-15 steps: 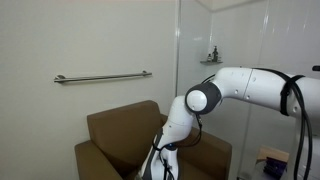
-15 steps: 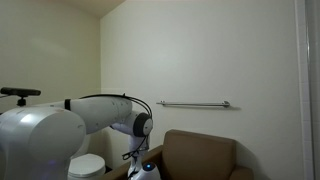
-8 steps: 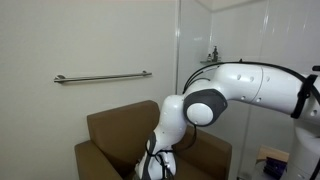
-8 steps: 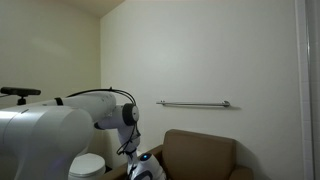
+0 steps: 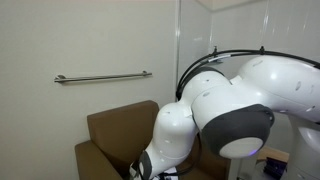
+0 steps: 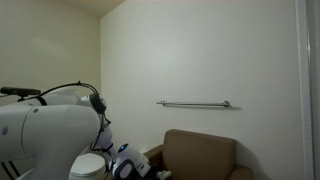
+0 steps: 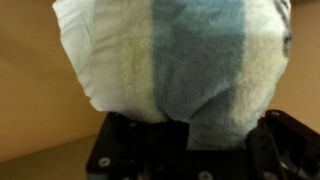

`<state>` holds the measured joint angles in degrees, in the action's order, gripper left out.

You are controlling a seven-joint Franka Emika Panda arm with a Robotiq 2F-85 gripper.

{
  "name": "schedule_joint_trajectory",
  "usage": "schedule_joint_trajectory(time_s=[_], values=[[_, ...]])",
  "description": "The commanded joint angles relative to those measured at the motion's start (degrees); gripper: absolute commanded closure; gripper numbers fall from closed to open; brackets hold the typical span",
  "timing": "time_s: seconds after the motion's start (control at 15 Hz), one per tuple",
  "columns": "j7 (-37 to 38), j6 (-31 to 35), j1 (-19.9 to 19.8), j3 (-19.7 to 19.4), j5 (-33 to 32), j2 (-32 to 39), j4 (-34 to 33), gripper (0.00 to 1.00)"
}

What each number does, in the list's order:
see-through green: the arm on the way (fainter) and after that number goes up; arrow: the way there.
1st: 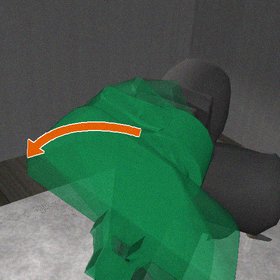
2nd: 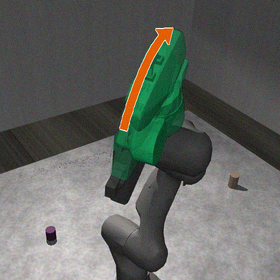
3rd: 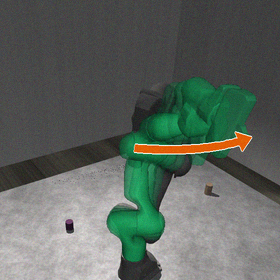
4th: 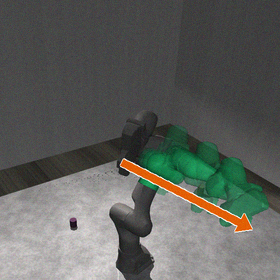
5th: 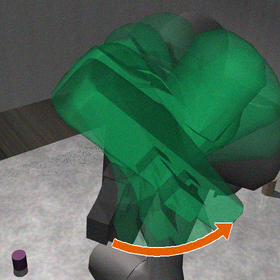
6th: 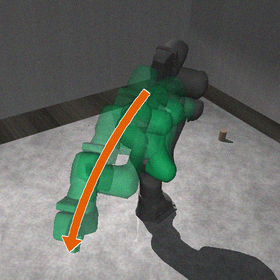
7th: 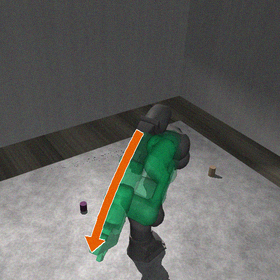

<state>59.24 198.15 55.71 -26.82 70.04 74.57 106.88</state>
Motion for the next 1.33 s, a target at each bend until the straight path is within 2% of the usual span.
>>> schedule_joint_trajectory(time_s=[0.0,0.27,0.8,0.87,0.93,1.27], values=[[1.52,0.00,1.42,2.39,-0.42,-6.90,8.40,0.95],[3.82,0.00,-4.75,8.02,-5.86,-12.46,11.28,0.95],[5.89,0.00,-21.97,16.64,-19.23,-20.76,15.39,0.95],[5.88,0.00,-23.71,17.31,-20.42,-21.43,15.75,0.78],[5.80,0.00,-25.95,18.36,-22.12,-22.17,16.00,0.70],[5.89,0.00,-34.42,22.11,-28.95,-23.67,16.37,0.40]])
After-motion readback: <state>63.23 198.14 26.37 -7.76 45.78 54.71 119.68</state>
